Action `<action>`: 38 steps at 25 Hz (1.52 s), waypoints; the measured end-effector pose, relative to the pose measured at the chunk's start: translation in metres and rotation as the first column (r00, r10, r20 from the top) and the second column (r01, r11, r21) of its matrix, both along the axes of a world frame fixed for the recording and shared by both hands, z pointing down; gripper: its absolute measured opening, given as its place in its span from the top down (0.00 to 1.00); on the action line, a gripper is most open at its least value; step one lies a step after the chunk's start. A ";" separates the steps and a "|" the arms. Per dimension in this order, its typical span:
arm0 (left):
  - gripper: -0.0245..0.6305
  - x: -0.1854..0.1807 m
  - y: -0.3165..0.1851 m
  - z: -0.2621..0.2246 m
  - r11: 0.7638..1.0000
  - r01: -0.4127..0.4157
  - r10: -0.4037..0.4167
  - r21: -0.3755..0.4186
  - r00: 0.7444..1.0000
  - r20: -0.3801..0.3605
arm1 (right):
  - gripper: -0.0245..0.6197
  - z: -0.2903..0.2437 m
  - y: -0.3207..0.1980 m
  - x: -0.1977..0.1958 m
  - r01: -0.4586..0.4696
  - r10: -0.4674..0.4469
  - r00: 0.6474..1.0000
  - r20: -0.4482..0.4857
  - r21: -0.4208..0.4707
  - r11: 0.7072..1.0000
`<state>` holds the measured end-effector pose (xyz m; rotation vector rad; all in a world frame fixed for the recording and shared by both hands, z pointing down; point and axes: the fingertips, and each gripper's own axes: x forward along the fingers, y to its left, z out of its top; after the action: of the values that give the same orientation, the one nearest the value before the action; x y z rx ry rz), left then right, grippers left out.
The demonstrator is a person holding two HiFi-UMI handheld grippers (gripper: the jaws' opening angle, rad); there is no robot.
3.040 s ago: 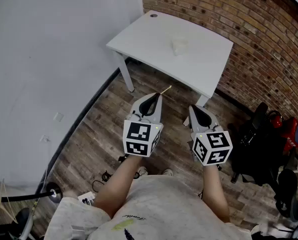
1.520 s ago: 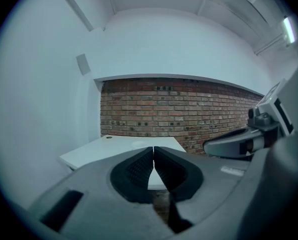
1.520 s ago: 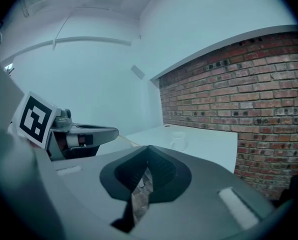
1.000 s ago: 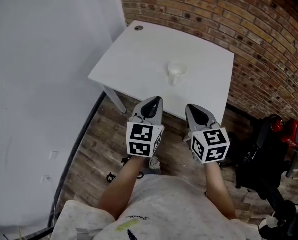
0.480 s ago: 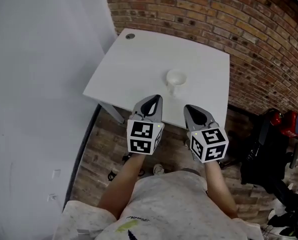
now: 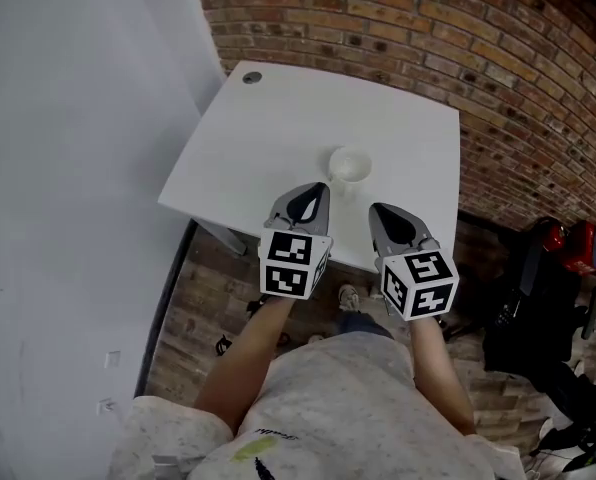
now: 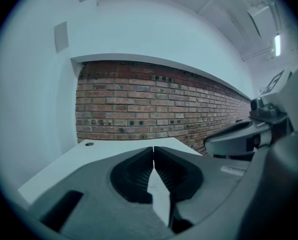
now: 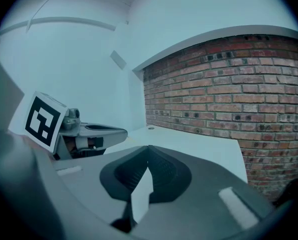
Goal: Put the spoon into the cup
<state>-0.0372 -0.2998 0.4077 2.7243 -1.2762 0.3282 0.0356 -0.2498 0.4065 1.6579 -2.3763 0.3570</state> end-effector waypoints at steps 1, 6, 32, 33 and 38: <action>0.96 0.003 -0.005 0.003 1.000 -0.003 0.003 -0.005 1.000 0.004 | 0.95 0.001 -0.006 0.003 -0.001 0.001 1.000 0.002 0.000 1.000; 0.96 0.018 -0.032 0.014 1.000 -0.001 0.001 -0.027 1.000 0.022 | 0.95 0.004 -0.039 0.018 0.009 -0.009 1.000 0.008 -0.008 1.000; 0.95 0.055 -0.099 0.083 0.985 0.051 -0.030 -0.165 0.992 0.123 | 0.95 0.037 -0.135 0.044 0.099 -0.097 0.995 0.033 -0.086 0.991; 0.95 0.055 -0.100 0.084 0.985 0.052 -0.032 -0.164 0.992 0.124 | 0.95 0.037 -0.136 0.044 0.101 -0.098 0.995 0.034 -0.087 0.991; 0.95 0.055 -0.103 0.086 0.985 0.056 -0.036 -0.163 0.991 0.126 | 0.95 0.041 -0.138 0.043 0.105 -0.102 0.994 0.037 -0.095 0.990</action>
<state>0.0181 -0.4030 0.4935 2.5653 -1.2761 0.5779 0.0784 -0.3880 0.4476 1.4918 -2.4156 0.4752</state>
